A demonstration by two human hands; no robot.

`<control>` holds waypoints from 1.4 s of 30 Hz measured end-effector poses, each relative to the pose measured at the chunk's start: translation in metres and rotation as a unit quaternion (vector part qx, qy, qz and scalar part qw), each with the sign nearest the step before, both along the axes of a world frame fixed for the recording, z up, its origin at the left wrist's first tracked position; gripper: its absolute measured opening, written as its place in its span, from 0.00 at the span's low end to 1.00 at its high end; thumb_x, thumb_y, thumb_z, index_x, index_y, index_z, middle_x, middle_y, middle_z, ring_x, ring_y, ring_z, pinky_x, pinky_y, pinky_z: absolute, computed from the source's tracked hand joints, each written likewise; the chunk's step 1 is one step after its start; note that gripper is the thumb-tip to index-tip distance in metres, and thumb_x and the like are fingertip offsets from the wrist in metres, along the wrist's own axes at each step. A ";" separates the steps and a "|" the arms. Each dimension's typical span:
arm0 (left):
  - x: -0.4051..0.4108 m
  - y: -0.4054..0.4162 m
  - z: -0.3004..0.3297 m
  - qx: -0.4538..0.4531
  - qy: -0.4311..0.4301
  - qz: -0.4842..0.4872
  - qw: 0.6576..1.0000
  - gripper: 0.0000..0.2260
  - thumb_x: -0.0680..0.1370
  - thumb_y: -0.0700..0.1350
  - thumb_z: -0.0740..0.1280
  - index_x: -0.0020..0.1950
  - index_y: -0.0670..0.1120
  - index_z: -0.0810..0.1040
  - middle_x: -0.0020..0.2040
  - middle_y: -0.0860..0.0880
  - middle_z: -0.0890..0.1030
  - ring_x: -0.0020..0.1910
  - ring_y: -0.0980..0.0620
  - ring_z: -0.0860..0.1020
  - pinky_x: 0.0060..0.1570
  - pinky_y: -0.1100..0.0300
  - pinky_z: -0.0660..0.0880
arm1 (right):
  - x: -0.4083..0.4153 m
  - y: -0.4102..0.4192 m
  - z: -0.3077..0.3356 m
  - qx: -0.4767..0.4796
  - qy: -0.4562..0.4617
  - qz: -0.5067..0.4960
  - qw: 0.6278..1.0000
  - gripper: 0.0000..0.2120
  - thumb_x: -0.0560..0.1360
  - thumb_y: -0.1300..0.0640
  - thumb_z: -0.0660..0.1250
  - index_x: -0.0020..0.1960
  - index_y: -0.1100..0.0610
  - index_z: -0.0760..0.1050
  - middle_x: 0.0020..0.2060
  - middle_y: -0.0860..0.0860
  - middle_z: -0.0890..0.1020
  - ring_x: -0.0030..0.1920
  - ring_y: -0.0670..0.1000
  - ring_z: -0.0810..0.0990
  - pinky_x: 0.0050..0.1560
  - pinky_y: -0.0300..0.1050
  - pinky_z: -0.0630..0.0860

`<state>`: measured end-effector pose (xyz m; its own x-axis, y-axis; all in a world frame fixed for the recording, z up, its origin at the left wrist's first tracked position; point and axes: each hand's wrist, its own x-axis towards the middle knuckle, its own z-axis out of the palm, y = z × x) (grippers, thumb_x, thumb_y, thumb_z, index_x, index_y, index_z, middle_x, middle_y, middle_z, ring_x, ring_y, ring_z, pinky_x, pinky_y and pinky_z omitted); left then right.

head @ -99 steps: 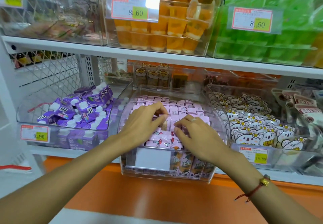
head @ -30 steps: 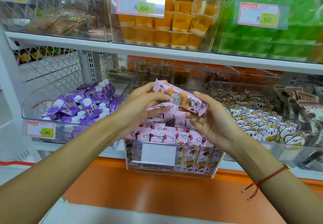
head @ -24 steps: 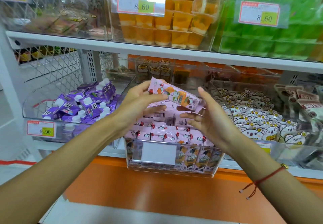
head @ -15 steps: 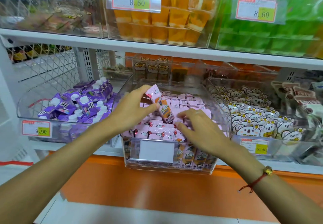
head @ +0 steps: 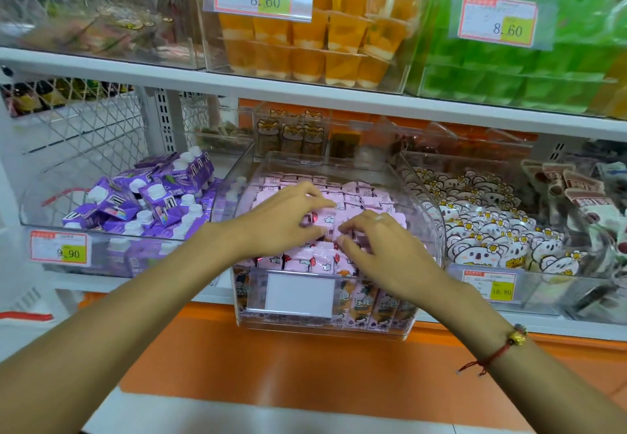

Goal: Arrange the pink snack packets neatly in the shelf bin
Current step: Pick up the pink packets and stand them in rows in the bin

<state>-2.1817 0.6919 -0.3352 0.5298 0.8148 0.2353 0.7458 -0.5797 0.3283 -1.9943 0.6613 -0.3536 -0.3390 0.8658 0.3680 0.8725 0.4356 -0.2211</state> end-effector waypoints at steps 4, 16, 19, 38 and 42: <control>-0.006 -0.001 -0.004 0.039 -0.072 0.009 0.997 0.11 0.77 0.50 0.67 0.59 0.54 0.75 0.56 0.57 0.77 0.53 0.57 0.75 0.54 0.54 0.74 | 0.001 -0.001 0.000 0.000 -0.010 0.002 1.000 0.17 0.80 0.47 0.58 0.62 0.54 0.74 0.56 0.50 0.76 0.57 0.50 0.72 0.49 0.45 0.72; -0.005 -0.017 -0.011 0.052 0.045 0.035 0.997 0.16 0.82 0.52 0.54 0.67 0.54 0.73 0.63 0.55 0.77 0.61 0.53 0.72 0.56 0.54 0.72 | 0.006 0.023 0.006 0.000 0.042 -0.047 0.998 0.12 0.79 0.52 0.60 0.56 0.53 0.79 0.50 0.52 0.79 0.46 0.50 0.75 0.44 0.45 0.72; -0.006 -0.020 -0.012 0.071 0.007 0.022 0.997 0.16 0.82 0.51 0.55 0.68 0.52 0.72 0.65 0.56 0.74 0.64 0.57 0.69 0.61 0.55 0.69 | 0.004 0.027 0.004 -0.047 0.003 -0.044 0.998 0.14 0.77 0.49 0.64 0.59 0.53 0.79 0.53 0.53 0.79 0.55 0.54 0.74 0.54 0.47 0.73; -0.004 -0.026 -0.006 0.020 0.105 -0.003 0.994 0.15 0.82 0.56 0.51 0.63 0.60 0.73 0.63 0.59 0.74 0.60 0.55 0.69 0.56 0.51 0.71 | -0.005 0.036 0.010 -0.115 0.094 -0.035 0.988 0.06 0.75 0.59 0.67 0.39 0.53 0.79 0.35 0.49 0.81 0.37 0.47 0.76 0.38 0.41 0.70; -0.004 -0.025 -0.007 0.015 0.107 -0.002 0.994 0.16 0.82 0.57 0.51 0.64 0.60 0.73 0.62 0.58 0.76 0.61 0.54 0.69 0.57 0.49 0.71 | -0.004 0.034 0.005 -0.063 0.094 -0.010 0.993 0.06 0.77 0.59 0.64 0.41 0.54 0.74 0.40 0.49 0.77 0.42 0.50 0.75 0.41 0.42 0.68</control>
<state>-2.1857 0.6670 -0.3420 0.5728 0.8073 0.1417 0.7947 -0.5894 0.1451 -1.9988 0.6949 -0.3489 -0.2556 0.9152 0.3117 0.8189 0.3763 -0.4333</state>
